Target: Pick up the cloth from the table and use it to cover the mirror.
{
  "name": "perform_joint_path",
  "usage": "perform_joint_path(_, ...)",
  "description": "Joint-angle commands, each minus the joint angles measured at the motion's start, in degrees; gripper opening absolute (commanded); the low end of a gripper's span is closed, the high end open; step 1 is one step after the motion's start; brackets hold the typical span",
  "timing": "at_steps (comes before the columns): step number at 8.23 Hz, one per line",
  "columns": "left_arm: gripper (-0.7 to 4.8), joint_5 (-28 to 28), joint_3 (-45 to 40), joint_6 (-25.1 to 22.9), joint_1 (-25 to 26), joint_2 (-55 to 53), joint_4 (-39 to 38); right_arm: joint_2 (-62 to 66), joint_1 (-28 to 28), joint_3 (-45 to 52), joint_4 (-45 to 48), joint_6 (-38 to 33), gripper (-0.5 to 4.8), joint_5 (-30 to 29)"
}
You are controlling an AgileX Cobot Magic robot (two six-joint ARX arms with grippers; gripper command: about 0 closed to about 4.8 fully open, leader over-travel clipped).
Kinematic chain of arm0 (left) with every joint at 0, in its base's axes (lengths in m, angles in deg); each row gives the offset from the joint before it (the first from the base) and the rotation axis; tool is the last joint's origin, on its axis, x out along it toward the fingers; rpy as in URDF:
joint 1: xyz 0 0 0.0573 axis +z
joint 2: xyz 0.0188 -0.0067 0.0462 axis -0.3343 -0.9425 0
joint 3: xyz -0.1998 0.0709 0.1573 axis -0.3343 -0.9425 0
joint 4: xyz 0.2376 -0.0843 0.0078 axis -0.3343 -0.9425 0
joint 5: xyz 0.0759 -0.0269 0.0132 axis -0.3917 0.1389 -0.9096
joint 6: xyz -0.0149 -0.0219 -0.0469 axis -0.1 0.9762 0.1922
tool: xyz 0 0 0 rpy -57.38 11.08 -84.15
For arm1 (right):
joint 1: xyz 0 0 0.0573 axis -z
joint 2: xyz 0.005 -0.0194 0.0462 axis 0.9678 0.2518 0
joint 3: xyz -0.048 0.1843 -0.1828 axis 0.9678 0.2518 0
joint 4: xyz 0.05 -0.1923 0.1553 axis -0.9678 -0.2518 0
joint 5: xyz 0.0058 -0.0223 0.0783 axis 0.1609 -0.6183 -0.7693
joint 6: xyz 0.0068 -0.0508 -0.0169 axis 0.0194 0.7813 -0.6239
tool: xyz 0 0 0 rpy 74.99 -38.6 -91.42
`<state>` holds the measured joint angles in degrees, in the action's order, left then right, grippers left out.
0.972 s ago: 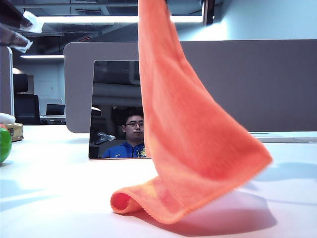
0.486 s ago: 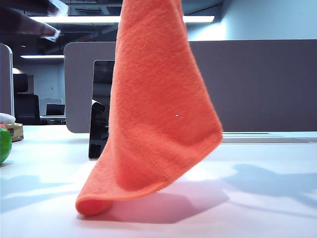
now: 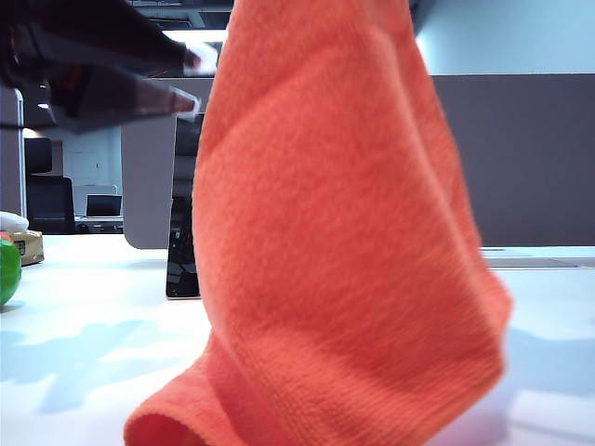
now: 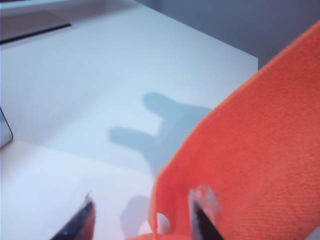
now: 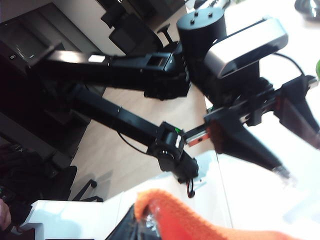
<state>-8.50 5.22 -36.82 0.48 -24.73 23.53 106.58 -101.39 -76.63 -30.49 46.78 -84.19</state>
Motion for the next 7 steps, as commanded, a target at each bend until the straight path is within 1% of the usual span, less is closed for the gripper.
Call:
perform_joint_path(1, 2.5, 2.86, 0.17, -0.07, -0.13, -7.87, 3.54, -0.22, 2.62, -0.2, -10.12, 5.99, -0.06, 1.11)
perform_joint_path(2, 2.92, 2.91, 0.17, 0.02, -0.55, -11.19, 7.93, -0.2, 6.08, -0.2, -22.32, 14.43, -0.06, 11.19)
perform_joint_path(3, 2.92, 2.86, 0.17, 0.04, -0.55, -11.32, 8.96, -0.17, 6.38, -0.2, -23.96, 15.65, -0.06, 12.7)
perform_joint_path(4, 2.93, 2.86, 0.26, 0.72, -0.57, -11.32, 13.84, -0.17, 7.04, -0.2, -30.86, 17.97, -0.06, 25.92)
perform_joint_path(5, 2.93, 2.86, 0.28, 1.25, -0.55, -11.32, 15.32, -0.17, 7.04, -0.2, -32.39, 19.06, -0.06, 30.18)
perform_joint_path(6, 3.06, 2.86, 0.28, 1.53, -0.57, -12.79, 16.13, -0.22, 7.02, -0.2, -34.27, 21.53, -0.06, 38.82)
perform_joint_path(7, 3.11, 3.98, 0.28, 3.89, -2.38, -20.52, 14.75, -0.22, 7.02, -0.22, -34.18, 24.33, -0.06, 38.86)
